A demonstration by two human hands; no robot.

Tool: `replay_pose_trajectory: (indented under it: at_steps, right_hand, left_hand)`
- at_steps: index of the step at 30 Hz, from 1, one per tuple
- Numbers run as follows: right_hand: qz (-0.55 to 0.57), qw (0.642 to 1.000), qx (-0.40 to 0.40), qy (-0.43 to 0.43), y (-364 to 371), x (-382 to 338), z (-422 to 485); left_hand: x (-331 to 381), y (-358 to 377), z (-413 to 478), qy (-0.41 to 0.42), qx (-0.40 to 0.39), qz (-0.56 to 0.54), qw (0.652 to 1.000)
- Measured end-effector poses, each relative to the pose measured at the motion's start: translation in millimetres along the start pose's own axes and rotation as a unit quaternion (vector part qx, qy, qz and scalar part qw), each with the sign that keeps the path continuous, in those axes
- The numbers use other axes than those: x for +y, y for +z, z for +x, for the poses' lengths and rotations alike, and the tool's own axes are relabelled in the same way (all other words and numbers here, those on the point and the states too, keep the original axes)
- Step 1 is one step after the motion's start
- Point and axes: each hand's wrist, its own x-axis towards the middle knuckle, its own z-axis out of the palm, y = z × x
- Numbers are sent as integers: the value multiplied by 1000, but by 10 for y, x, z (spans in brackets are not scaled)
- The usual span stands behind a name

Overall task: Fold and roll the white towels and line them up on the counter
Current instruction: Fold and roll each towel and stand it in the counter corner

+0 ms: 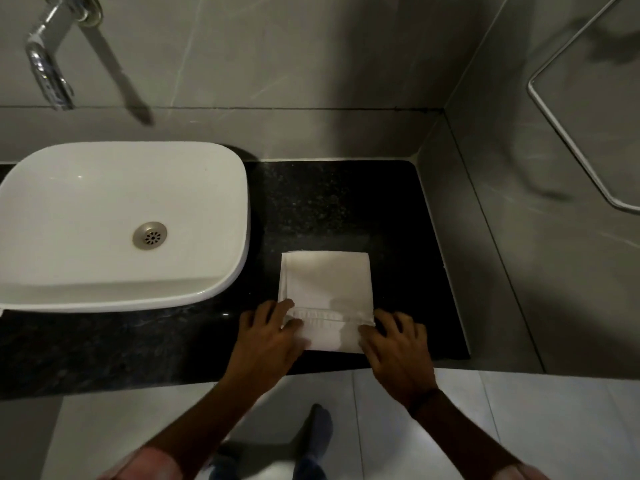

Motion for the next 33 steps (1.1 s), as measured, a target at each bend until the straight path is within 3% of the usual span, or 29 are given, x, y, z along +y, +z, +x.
replay_pose_trajectory:
  at_steps: [5, 7, 10, 12, 14, 16, 18, 20, 22, 25, 28, 30, 33]
  right_hand:
    - [-23, 992, -38, -117, -59, 181, 115]
    - [2, 992, -55, -117, -88, 238, 227]
    - [150, 978, -130, 59, -176, 268, 502]
    - [299, 921, -149, 201, -194, 210, 695]
    - [371, 878, -123, 275, -177, 128, 849]
    - [302, 914, -77, 261, -154, 86, 900]
    - [135, 974, -59, 170, -108, 95, 847]
    - [12, 998, -31, 59, -91, 139, 757]
    - [-11, 1000, -20, 11, -106, 211, 700]
    - [-25, 997, -59, -49, -152, 352, 723]
    - [-38, 989, -102, -101, -259, 438, 892]
    - [0, 986, -146, -78, -332, 505, 1067]
    - [134, 953, -267, 55, -408, 567, 1385]
  left_hand:
    - [-138, -108, 143, 139, -38, 87, 986]
    - [-212, -187, 279, 132, -72, 39, 988]
    - [-328, -340, 558, -33, -124, -149, 981]
    - [-317, -331, 723, -147, -110, -290, 939]
    - [-223, -274, 854, -215, -55, -336, 915]
    - [-131, -205, 900, -196, -5, -243, 950]
    - [-81, -106, 848, -137, 12, -87, 987]
    - [-90, -87, 778, -82, 21, -13, 996]
    - [-124, -106, 710, -37, 13, 15, 999]
    - [-136, -220, 743, 21, -76, 79, 994]
    - [-187, -356, 1003, 71, -113, 94, 987]
    - [-212, -477, 1273, 85, -116, 87, 986]
    - [-218, -615, 1753, 53, -107, 111, 987]
